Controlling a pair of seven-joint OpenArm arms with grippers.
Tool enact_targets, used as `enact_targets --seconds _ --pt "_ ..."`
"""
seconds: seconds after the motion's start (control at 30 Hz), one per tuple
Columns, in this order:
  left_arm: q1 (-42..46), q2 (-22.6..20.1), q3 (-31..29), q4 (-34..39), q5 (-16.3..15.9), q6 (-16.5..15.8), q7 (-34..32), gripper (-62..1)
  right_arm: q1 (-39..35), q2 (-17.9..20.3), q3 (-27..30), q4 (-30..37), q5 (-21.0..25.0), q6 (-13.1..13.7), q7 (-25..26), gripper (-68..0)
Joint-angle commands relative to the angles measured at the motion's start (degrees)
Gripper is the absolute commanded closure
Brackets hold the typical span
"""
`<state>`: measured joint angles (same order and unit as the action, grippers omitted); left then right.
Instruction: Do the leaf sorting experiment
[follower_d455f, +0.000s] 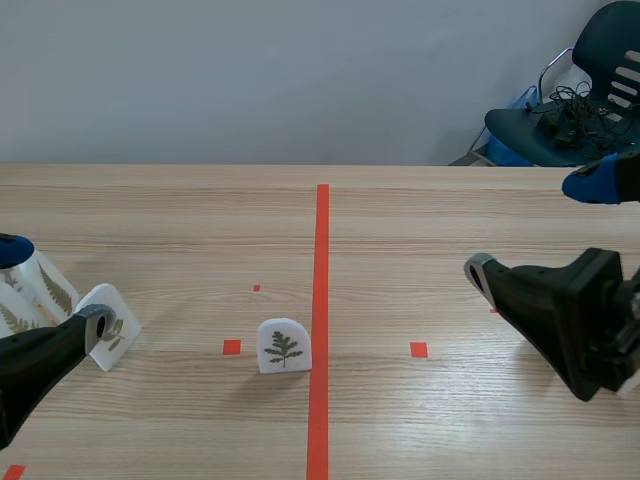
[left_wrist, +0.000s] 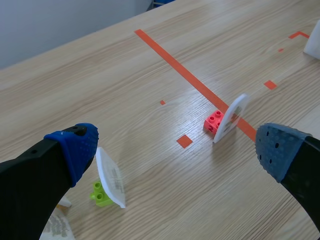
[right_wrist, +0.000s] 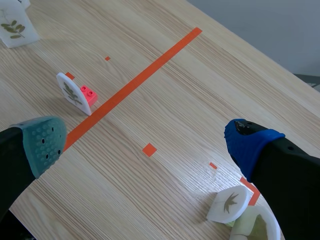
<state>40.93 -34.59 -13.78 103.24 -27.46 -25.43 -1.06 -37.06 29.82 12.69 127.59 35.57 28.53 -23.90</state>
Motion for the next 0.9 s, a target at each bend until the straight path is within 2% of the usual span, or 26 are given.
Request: enact_targets --seconds 0.0,0.23,0.43,0.53,0.67,0.87 --pt "-0.2 0.3 2.0 1.3 0.4 -1.0 0.6 -62.3 0.7 -0.3 0.7 -0.2 0.4 0.0 0.7 -67.9" --pt "-5.4 1.2 11.7 -2.6 6.2 -0.9 0.9 -62.3 0.7 -0.3 0.7 -0.2 0.4 0.0 0.7 -67.9" --pt "-16.3 6.2 20.2 -14.6 6.8 -0.9 0.5 -62.3 0.7 -0.3 0.7 -0.2 -1.2 0.0 0.7 -67.9" --pt "-21.9 9.1 23.8 -21.8 10.6 -0.9 -0.3 -62.3 0.7 -0.3 0.7 -0.2 -2.0 0.0 0.7 -67.9" --pt "-27.9 11.8 28.7 -30.6 14.6 -0.9 -5.8 -62.3 0.7 -0.3 0.7 -0.2 -2.4 0.0 0.7 -67.9" --pt "-34.3 14.9 35.0 -38.1 20.0 -0.7 -11.1 -62.3 0.7 -0.3 0.7 -0.2 -2.6 0.0 0.7 -67.9"
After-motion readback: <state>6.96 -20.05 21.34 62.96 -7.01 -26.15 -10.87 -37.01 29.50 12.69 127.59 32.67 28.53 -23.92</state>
